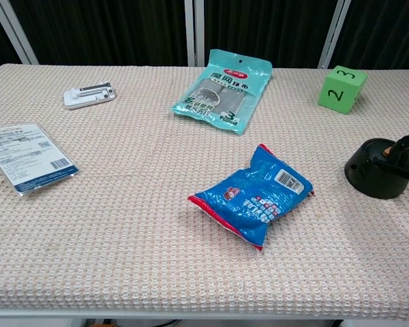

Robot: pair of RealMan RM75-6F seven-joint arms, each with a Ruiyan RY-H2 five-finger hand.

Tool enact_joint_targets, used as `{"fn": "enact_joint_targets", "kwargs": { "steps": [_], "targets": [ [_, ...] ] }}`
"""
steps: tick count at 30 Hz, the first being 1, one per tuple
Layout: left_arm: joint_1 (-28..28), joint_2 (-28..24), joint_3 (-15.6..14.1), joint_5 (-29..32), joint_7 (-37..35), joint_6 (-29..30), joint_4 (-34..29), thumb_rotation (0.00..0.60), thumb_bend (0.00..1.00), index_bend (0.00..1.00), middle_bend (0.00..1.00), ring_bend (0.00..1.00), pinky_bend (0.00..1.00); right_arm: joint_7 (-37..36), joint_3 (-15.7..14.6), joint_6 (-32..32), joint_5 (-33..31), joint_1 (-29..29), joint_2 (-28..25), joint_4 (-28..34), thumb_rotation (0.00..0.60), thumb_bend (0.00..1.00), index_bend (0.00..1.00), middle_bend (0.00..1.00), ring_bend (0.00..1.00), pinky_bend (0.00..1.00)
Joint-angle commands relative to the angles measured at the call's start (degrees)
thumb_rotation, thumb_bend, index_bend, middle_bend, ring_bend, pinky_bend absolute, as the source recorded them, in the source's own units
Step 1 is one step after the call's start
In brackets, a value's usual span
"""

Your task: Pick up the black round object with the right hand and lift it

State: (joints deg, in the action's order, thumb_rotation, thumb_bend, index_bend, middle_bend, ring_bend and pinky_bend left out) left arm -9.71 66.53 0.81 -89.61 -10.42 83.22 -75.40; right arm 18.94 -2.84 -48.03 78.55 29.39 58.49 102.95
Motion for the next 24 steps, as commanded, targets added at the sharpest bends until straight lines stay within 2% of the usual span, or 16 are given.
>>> {"fn": "enact_joint_targets", "kwargs": {
  "steps": [1,13,24],
  "targets": [
    [-0.03,0.00,-0.03,-0.04,0.00,-0.04,-0.03,0.445,0.01,0.07,0.08,0.01,0.19,-0.09,-0.05,-0.21,0.04,-0.05,0.06,-0.02,0.600,0.30,0.27,0.27,0.21,0.00],
    [0.05,0.02,-0.11,-0.13,0.18,0.12,-0.16,0.450,0.01,0.07,0.08,0.01,0.19,-0.77,-0.52,-2.78,2.15,-0.99,-1.14,0.47,0.600,0.30,0.31,0.30,0.26,0.00],
    [-0.06,0.04,-0.14,-0.11,0.31,-0.11,-0.29,0.460,0.01,0.08,0.08,0.01,0.19,-2.05,-0.84,-0.67,1.57,-0.31,-0.33,-0.41,0.600,0.30,0.35,0.33,0.29,0.00]
  ]
}}
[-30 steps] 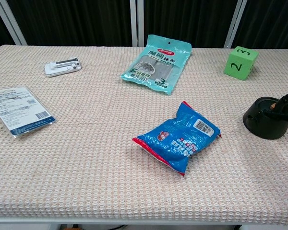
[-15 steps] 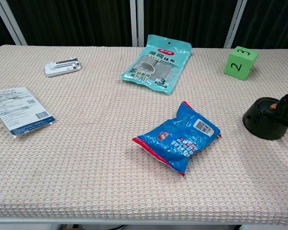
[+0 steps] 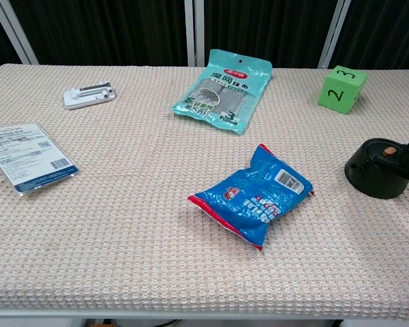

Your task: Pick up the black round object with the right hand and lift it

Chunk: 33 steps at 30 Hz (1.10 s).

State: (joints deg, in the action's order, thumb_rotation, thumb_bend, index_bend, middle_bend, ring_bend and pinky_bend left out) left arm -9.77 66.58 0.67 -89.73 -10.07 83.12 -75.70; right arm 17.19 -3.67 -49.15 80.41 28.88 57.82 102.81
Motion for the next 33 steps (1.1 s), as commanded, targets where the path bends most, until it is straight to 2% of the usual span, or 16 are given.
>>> {"fn": "enact_joint_targets", "kwargs": {
  "steps": [1,7,13,33],
  "targets": [
    [-0.01,0.00,0.02,0.07,-0.08,-0.05,0.05,0.461,0.01,0.08,0.08,0.01,0.19,-0.50,0.02,0.69,-0.41,0.31,0.53,-0.40,0.600,0.30,0.35,0.33,0.29,0.00],
    [-0.06,-0.07,0.02,0.23,-0.25,-0.29,0.12,0.458,0.01,0.08,0.07,0.01,0.19,-1.53,-0.01,1.91,-0.97,0.86,0.42,-0.18,0.600,0.32,0.37,0.35,0.37,0.00],
    [0.03,-0.07,0.01,0.21,-0.28,-0.10,0.06,0.456,0.01,0.08,0.07,0.01,0.19,-0.08,-0.58,1.64,-0.78,0.69,0.23,0.17,0.600,0.32,0.39,0.37,0.40,0.00],
    [-0.03,-0.10,-0.01,0.60,0.01,-0.71,-0.11,0.475,0.02,0.09,0.07,0.01,0.19,1.04,-1.69,2.90,-1.69,0.69,1.80,-1.71,0.600,0.32,0.43,0.39,0.40,0.00]
  ]
}}
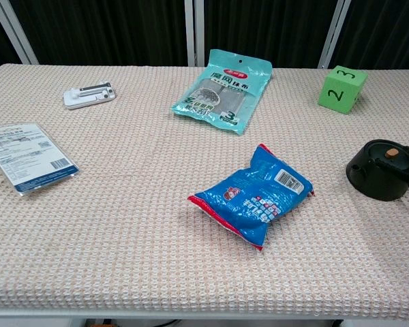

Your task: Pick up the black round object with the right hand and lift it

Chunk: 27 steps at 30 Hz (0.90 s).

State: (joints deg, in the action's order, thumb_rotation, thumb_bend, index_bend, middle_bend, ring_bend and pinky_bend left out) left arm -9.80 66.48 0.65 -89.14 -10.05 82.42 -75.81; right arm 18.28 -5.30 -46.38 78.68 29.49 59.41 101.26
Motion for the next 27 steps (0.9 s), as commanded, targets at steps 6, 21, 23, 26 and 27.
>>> {"fn": "enact_joint_targets", "kwargs": {
  "steps": [6,21,23,26,27],
  "targets": [
    [0.06,-0.05,0.06,0.08,-0.20,0.10,0.07,0.485,0.02,0.09,0.07,0.01,0.19,0.52,-0.34,-0.02,0.51,0.15,0.01,0.44,0.600,0.32,0.44,0.46,0.48,0.00],
    [0.17,0.02,0.09,-0.02,-0.44,0.40,0.22,0.489,0.02,0.09,0.07,0.01,0.19,-0.16,1.36,-0.58,-1.91,0.71,-0.16,1.06,0.600,0.32,0.73,0.73,0.70,0.07],
    [0.15,0.01,0.12,0.04,-0.52,0.33,0.28,0.489,0.02,0.09,0.07,0.01,0.19,-1.45,1.76,0.08,-2.33,1.12,-0.20,0.80,0.600,0.31,0.78,0.76,0.72,0.09],
    [0.19,0.00,0.16,0.04,-0.71,0.46,0.38,0.488,0.02,0.09,0.07,0.01,0.19,-2.81,2.18,0.23,-2.22,1.39,-0.05,0.34,0.600,0.30,0.83,0.78,0.74,0.12],
    [0.20,0.00,0.16,0.04,-0.79,0.47,0.41,0.489,0.02,0.09,0.07,0.01,0.19,-3.31,2.32,0.21,-2.13,1.46,0.03,0.17,0.600,0.30,0.85,0.79,0.75,0.13]
  ]
}}
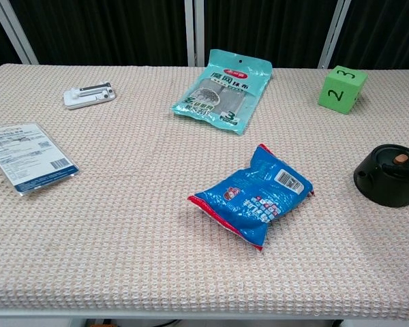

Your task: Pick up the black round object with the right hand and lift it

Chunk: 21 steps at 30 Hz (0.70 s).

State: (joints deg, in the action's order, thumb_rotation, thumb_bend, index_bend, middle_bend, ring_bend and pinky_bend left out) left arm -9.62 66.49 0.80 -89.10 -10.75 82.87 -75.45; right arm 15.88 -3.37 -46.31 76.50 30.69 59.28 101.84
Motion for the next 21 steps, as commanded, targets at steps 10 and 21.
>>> {"fn": "enact_joint_targets", "kwargs": {
  "steps": [10,21],
  "targets": [
    [-0.01,-0.02,-0.01,-0.02,-0.25,-0.06,0.18,0.488,0.02,0.09,0.07,0.01,0.19,-2.88,1.61,-1.81,1.22,0.33,0.67,-1.05,0.600,0.15,0.93,0.86,0.79,0.23],
    [-0.10,0.03,0.01,0.11,-0.27,-0.35,0.22,0.488,0.02,0.09,0.07,0.01,0.19,-7.42,3.60,-9.38,5.97,-1.49,2.90,-4.35,0.600,0.01,1.00,0.97,0.90,0.30]
  ]
}}
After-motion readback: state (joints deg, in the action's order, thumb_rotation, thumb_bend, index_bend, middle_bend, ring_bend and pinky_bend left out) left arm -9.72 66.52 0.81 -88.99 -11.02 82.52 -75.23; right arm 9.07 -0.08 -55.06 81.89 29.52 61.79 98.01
